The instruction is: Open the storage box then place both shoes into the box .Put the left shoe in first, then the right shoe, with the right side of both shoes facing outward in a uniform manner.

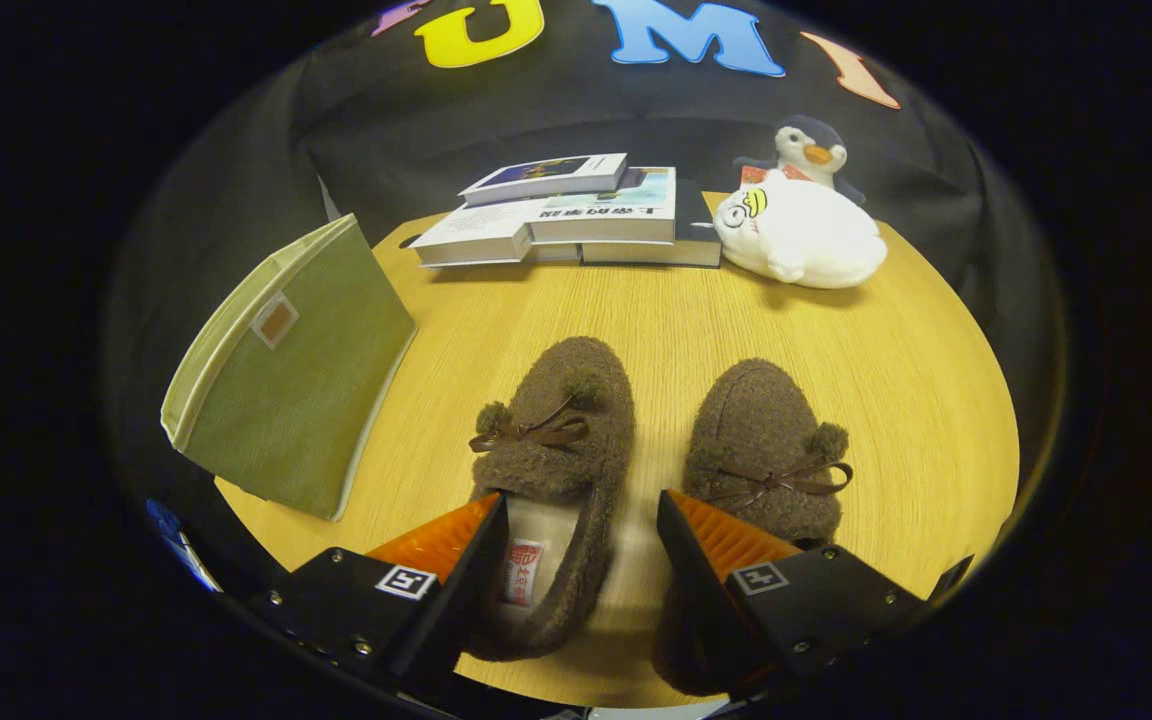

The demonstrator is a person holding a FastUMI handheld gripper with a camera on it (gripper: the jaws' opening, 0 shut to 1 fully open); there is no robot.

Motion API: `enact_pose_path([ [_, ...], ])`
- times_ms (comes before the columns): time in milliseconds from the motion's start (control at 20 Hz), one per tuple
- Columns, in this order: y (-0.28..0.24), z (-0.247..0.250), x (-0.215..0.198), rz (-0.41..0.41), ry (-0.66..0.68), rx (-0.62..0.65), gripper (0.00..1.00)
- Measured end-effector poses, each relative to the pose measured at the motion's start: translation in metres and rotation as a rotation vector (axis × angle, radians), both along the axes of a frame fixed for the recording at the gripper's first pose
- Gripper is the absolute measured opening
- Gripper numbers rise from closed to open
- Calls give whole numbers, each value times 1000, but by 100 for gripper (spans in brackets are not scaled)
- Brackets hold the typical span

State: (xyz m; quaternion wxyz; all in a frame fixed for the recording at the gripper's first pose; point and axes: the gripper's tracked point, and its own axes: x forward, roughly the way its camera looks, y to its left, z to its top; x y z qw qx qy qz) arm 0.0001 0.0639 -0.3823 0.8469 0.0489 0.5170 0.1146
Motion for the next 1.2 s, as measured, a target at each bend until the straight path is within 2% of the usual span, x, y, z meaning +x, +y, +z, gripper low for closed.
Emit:
enact_pose_path([
  [50,2,-3,0,2,7,5,85],
  [100,2,-6,1,-4,12,4,85],
  [200,3,-10,2,-17,35,11,72],
  [300,4,-15,3,-27,51,18,71],
  [350,-1,-19,5,-47,56,-1,59],
  [450,4,-23,1,-85,94,47,35],
  [600,7,-22,0,-126,149,113,35],
  [650,0,-24,1,-167,152,95,34],
  [750,1,-23,1,-232,185,161,8],
  [800,2,-22,1,-238,187,170,8],
  [900,-6,-19,0,-280,190,174,0],
  [1050,0,-11,-1,-322,222,230,0],
  [1200,4,8,5,-325,201,251,0],
])
